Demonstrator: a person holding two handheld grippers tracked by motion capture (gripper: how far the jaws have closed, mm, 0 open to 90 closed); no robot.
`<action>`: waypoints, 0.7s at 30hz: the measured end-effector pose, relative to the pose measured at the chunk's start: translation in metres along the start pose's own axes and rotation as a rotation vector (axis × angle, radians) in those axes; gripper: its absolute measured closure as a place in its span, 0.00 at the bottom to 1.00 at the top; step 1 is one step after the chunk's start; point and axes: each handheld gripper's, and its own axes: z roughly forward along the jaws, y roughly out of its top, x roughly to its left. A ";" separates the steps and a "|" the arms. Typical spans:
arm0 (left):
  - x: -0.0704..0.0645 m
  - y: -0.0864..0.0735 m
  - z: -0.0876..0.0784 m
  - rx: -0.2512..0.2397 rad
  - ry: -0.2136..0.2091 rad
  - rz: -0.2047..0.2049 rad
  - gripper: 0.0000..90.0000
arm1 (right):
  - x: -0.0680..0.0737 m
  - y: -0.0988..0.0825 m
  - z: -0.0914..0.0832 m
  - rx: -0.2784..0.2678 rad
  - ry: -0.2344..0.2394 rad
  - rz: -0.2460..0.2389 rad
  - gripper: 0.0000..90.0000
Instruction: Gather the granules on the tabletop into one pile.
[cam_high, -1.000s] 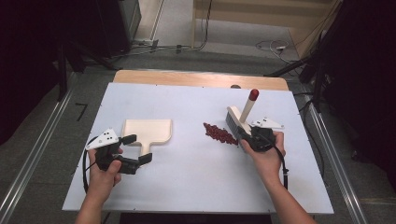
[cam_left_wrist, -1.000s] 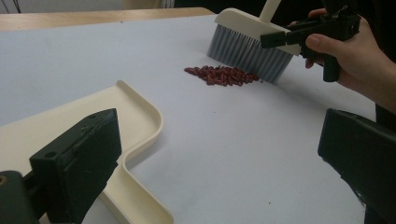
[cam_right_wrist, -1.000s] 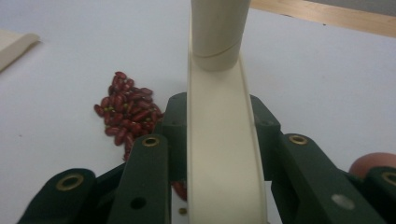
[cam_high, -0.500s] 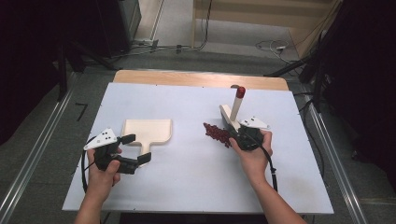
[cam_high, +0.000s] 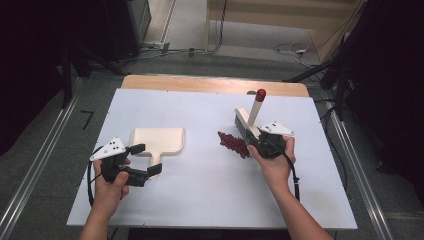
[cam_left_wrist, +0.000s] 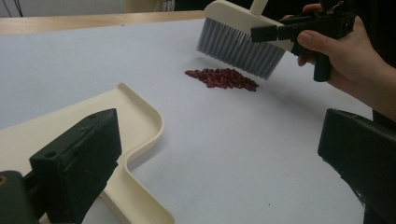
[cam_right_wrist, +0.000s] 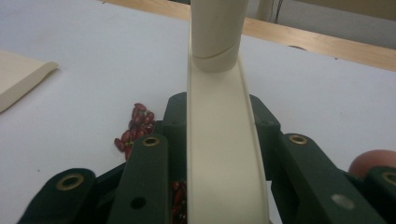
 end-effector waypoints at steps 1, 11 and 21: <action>0.000 0.000 0.000 0.000 0.000 0.000 0.00 | -0.002 0.000 -0.001 -0.001 0.000 0.003 0.73; 0.000 0.000 -0.001 -0.005 0.004 0.000 0.00 | -0.026 -0.007 -0.013 -0.001 0.012 0.008 0.73; 0.001 -0.001 -0.003 -0.016 0.014 -0.002 0.00 | -0.058 -0.021 -0.041 -0.015 0.008 0.074 0.73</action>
